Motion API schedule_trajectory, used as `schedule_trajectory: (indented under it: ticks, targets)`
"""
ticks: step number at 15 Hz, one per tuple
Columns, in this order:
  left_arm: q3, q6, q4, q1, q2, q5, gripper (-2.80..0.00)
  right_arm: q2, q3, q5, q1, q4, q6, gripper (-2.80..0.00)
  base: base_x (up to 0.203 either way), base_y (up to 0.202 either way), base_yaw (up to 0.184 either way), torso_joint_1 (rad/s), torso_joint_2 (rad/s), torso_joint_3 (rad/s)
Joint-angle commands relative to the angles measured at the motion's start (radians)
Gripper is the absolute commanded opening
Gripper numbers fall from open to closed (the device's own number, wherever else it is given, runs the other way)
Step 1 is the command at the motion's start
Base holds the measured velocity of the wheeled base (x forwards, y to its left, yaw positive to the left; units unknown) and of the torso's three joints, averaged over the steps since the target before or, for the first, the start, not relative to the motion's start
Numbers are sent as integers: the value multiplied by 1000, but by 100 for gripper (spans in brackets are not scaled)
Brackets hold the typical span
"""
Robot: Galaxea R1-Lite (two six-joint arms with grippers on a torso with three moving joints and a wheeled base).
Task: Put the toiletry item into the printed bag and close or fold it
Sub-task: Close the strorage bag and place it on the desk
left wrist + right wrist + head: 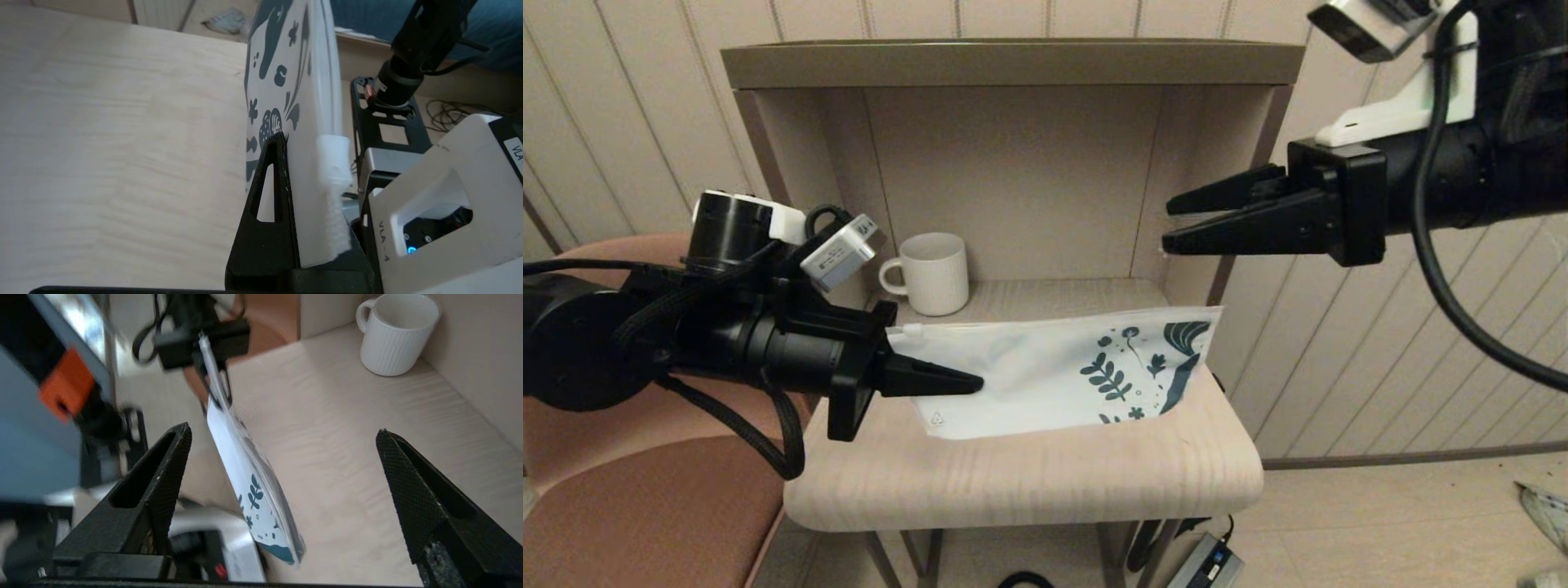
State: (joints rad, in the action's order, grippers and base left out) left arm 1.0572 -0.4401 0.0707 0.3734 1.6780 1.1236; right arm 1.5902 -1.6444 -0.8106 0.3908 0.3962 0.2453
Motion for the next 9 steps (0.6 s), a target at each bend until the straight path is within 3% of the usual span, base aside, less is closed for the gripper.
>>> schedule_trajectory:
  ticks: [1,3,5,6,9]
  targets:
    - [29,-4,-4,19,28,5,-280,84,-157,0,16,225,142,0,0,0,0,0,0,0]
    - [43,-12,-5,41,45,-1,-280,150,-235,16,37,322,206,0,0,0,0,0,0,0]
    - [90,-25,-6,46,66,-9,-280,171,-235,26,59,283,213,0,0,0,0,0,0,0]
    - [113,-25,-8,57,86,-11,-280,182,-233,36,62,236,212,-280,0,0,0,0,0,0]
    - [117,-28,-8,71,117,-15,-280,201,-250,40,77,214,213,-280,0,0,0,0,0,0]
